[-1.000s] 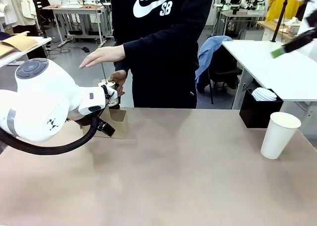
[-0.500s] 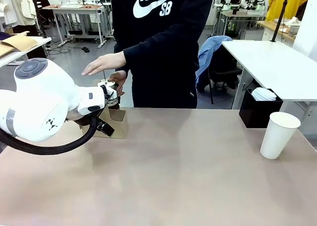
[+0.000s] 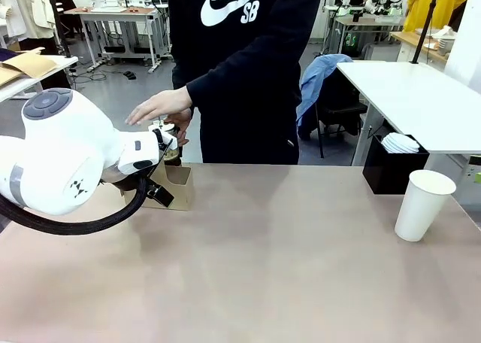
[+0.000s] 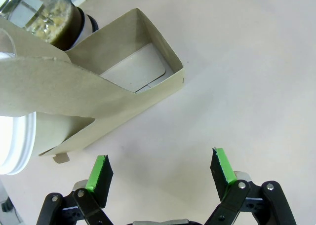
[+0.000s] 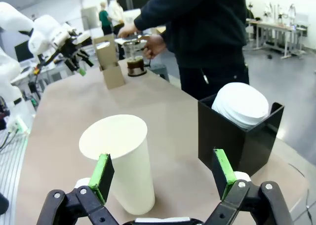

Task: Pour a drink into a cup and package it in a carrier.
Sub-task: Pick up the 600 ml Paper Cup and place it in the middle top area of the table.

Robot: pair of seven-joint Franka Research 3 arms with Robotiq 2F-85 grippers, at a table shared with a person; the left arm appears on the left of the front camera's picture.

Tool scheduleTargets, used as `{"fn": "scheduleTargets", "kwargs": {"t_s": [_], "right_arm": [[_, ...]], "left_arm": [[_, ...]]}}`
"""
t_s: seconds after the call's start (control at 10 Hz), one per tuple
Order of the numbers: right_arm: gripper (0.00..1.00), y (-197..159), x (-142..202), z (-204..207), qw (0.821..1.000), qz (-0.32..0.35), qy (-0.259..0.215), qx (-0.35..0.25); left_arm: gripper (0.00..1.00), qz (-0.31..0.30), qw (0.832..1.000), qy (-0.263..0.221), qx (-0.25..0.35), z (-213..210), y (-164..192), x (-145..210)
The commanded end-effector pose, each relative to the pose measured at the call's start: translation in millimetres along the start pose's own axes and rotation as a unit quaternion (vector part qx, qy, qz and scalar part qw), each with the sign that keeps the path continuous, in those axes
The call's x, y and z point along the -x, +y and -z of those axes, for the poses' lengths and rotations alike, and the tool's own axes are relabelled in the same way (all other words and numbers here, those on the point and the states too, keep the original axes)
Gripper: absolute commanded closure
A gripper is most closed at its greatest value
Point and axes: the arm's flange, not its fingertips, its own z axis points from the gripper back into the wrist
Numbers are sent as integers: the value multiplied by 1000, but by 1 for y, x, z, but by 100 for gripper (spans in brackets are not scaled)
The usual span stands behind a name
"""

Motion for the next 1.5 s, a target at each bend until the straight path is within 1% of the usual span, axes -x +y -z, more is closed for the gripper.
{"fn": "scheduleTargets", "kwargs": {"t_s": [0.0, 0.2, 0.3, 0.4, 0.6, 0.7, 1.0, 1.4], "right_arm": [[0, 16, -23, -10, 1000, -21, 13, 13], [0, 16, -23, -10, 1000, -21, 13, 13], [0, 5, -15, -10, 1000, -15, 2, 6], [0, -4, -2, 3, 1000, -10, -10, 11], [0, -9, 25, 14, 999, -23, -39, -6], [0, -6, 40, 20, 998, -32, -44, -23], [0, 4, 66, 33, 996, -54, -52, -44], [0, 12, 87, 56, 996, -40, -40, -70]], "left_arm": [[0, 0, 1000, 0, 0, 0, 0, 0], [0, 0, 1000, 0, 0, 0, 0, 0], [0, 0, 1000, 0, 0, 0, 0, 0], [0, 0, 1000, 0, 0, 0, 0, 0], [0, 0, 1000, 0, 0, 0, 0, 0], [0, 0, 1000, 0, 0, 0, 0, 0], [0, 0, 1000, 0, 0, 0, 0, 0], [0, 0, 1000, 0, 0, 0, 0, 0]]}}
